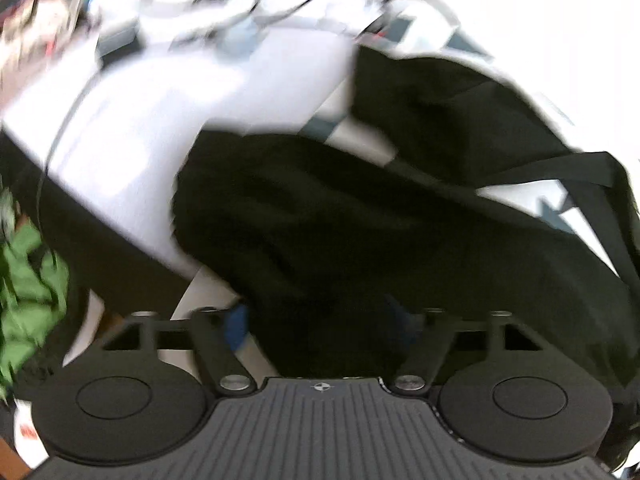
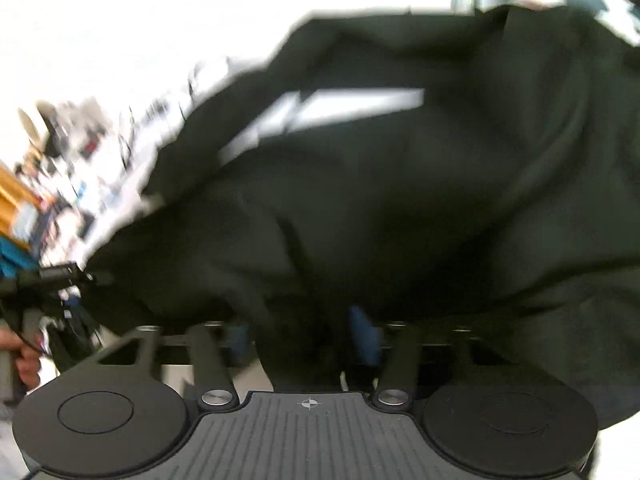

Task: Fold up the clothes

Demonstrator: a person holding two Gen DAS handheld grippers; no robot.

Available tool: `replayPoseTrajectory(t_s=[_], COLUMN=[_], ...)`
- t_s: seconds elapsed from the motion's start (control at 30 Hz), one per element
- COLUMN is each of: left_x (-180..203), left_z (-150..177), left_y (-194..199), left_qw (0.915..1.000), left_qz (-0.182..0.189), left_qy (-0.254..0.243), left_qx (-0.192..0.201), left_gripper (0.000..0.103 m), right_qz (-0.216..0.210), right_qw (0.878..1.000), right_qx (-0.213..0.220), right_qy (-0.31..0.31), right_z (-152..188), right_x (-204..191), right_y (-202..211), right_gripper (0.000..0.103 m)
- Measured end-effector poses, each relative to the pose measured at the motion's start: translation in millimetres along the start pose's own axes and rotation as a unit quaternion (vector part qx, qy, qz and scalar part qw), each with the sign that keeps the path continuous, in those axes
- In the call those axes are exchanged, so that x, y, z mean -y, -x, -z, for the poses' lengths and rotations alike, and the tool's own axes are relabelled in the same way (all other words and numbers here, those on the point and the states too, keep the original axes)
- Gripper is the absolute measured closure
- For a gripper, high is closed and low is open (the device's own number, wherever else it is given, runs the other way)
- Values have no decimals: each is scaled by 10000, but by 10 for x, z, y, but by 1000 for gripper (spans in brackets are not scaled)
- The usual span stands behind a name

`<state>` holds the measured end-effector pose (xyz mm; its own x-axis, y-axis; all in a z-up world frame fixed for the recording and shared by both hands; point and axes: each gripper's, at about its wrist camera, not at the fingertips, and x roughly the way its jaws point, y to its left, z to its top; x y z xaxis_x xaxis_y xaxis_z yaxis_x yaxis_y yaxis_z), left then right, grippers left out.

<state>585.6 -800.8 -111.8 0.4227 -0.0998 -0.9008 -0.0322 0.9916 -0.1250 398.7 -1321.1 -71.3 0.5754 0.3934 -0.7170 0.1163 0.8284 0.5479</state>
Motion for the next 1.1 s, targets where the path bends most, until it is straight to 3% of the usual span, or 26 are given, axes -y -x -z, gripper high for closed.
replayPoseTrajectory(t_s=[0.1, 0.2, 0.33, 0.53, 0.63, 0.73, 0.8, 0.87, 1.1], left_x=[371, 785, 1406, 2400, 2881, 3249, 3427, 3620, 4077], left_z=[-49, -102, -96, -199, -174, -80, 12, 62, 106], left_y=[236, 430, 662, 701, 619, 385, 153, -93, -721], left_qw=[9987, 9949, 9829, 9587, 9377, 9144, 9044, 9017, 8916], left_qz=[193, 474, 1038, 1937, 2408, 2984, 3243, 3300, 3469], left_qy=[-327, -623, -1176, -1757, -2263, -2533, -2635, -2743, -2899], left_qx=[337, 633, 961, 1115, 1076, 1030, 862, 525, -268], left_gripper=[27, 27, 19, 16, 16, 16, 16, 16, 16], right_qz=[-193, -352, 70, 553, 622, 774, 1013, 1258, 2086], right_qw=[9969, 9847, 9577, 9203, 9113, 9146, 9177, 9163, 8888], right_qx=[727, 1558, 2685, 3660, 3828, 3604, 3359, 3150, 2824], right_qy=[-216, -692, -1033, -1265, -1383, -1665, -1861, -2129, -2946], right_z=[-173, -386, -711, -1172, -1348, -1435, -1396, -1301, -1135], right_x=[118, 382, 776, 1309, 1482, 1670, 1799, 1971, 2616], right_y=[453, 1047, 1897, 2836, 2982, 2833, 2599, 2387, 2141], right_gripper=[37, 37, 36, 35, 34, 34, 34, 34, 33])
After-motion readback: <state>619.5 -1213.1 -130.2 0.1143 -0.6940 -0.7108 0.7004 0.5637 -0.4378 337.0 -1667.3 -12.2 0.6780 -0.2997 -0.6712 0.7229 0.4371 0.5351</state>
